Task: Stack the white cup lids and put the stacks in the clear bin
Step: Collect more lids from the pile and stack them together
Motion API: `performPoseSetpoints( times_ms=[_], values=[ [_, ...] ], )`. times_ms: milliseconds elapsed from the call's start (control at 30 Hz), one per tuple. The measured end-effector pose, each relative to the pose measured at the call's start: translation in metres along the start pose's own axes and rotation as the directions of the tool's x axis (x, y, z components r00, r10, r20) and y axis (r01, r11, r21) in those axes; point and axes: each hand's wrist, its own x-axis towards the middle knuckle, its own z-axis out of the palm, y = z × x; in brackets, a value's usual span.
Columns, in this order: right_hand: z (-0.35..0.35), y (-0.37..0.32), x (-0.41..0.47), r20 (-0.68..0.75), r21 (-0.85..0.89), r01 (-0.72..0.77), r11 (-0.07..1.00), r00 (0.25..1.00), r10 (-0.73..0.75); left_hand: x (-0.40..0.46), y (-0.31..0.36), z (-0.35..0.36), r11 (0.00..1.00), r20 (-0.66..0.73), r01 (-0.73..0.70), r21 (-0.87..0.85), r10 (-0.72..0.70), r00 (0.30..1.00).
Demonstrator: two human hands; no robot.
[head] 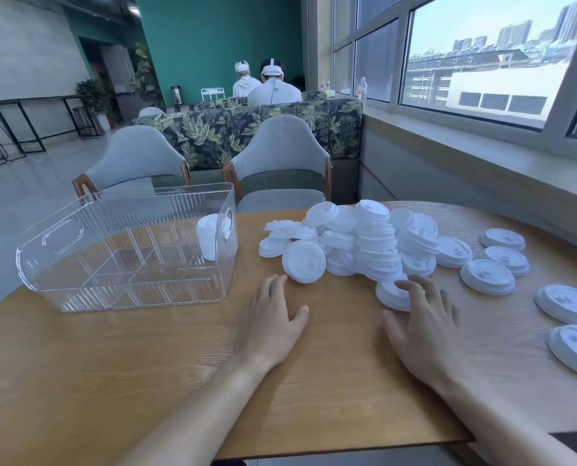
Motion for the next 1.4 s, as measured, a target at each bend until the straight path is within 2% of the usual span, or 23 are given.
performPoseSetpoints(
  times_ms=[133,333,733,1000,1233,1333,1400],
  values=[
    [-0.007,0.008,0.015,0.056,-0.033,-0.09,0.995,0.994,0.092,0.019,0.003,0.009,1.0,-0.029,0.015,0.026,-0.014,0.999],
    [-0.006,0.013,0.028,0.158,-0.008,-0.146,0.989,0.977,0.145,0.046,0.005,0.023,1.0,-0.091,-0.013,-0.005,0.013,0.996],
    [-0.005,0.013,0.028,0.14,0.095,-0.206,0.974,0.971,0.192,0.068,0.007,0.028,0.996,-0.181,-0.047,0.076,0.06,0.982],
    [-0.009,0.007,0.019,0.051,0.103,-0.265,0.959,0.964,0.261,0.059,0.01,0.023,0.995,-0.236,-0.064,-0.081,0.043,0.971],
    [-0.016,0.001,0.005,0.003,0.159,-0.287,0.945,0.957,0.29,0.046,0.006,0.016,0.938,-0.279,-0.087,-0.336,-0.011,0.96],
    [-0.017,-0.002,-0.003,-0.003,0.181,-0.255,0.95,0.966,0.26,0.038,0.004,0.01,0.921,-0.257,-0.098,-0.378,-0.003,0.966],
    [-0.016,-0.004,-0.008,-0.001,0.19,-0.17,0.967,0.985,0.174,0.03,0.003,0.007,0.918,-0.219,-0.08,-0.388,-0.007,0.976]
  ],
)
